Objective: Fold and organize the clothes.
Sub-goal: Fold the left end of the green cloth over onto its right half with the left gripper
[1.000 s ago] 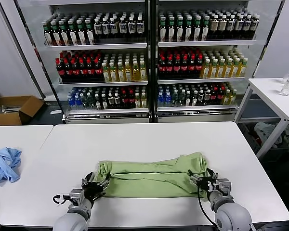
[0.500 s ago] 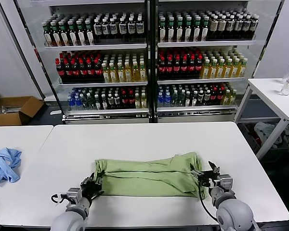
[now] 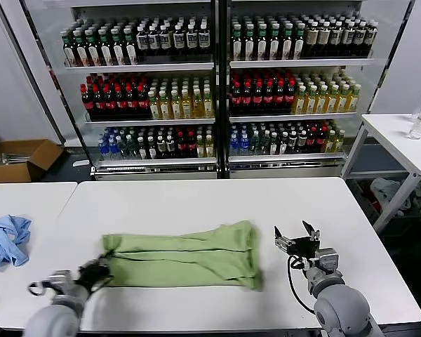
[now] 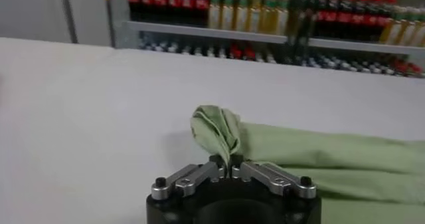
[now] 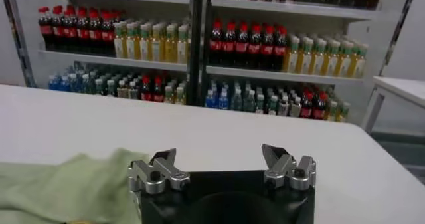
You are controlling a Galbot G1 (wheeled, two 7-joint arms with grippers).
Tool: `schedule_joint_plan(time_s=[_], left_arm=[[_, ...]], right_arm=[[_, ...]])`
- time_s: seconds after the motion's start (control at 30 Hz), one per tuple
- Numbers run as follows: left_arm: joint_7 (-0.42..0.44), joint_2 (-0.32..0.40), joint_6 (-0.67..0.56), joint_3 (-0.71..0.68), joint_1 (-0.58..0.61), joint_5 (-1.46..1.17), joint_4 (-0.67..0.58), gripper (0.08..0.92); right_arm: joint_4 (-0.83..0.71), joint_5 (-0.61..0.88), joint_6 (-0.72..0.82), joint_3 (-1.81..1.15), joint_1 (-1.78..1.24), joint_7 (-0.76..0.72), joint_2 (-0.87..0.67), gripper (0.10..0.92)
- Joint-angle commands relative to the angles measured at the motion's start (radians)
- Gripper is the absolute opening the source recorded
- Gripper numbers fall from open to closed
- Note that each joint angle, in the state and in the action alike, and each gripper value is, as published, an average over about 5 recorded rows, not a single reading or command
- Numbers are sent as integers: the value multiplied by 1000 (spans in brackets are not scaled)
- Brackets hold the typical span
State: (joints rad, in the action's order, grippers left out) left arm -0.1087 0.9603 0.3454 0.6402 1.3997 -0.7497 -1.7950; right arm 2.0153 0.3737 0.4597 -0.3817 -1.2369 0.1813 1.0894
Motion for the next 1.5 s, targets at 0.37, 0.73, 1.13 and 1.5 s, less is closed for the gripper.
schedule_joint_plan(time_s=[0.37,0.73,1.13,1.5], left_arm=[[2,40,23,115,49,-635,-334,103],[-17,176,-14,-211,-67,-508,-315,103],[-7,235,-24,-443,-199,-154,-141,130],[-31,246,-29,-412,-172,71,-188,431]], right_arm=[[18,-74,-39,43,-1,-7,-14,823],[5,-86,-56,49,-7,-10,-14,823],[-19,-80,-49,66,24,-5,-11,823],[-21,-72,-32,59,34,3,-24,823]])
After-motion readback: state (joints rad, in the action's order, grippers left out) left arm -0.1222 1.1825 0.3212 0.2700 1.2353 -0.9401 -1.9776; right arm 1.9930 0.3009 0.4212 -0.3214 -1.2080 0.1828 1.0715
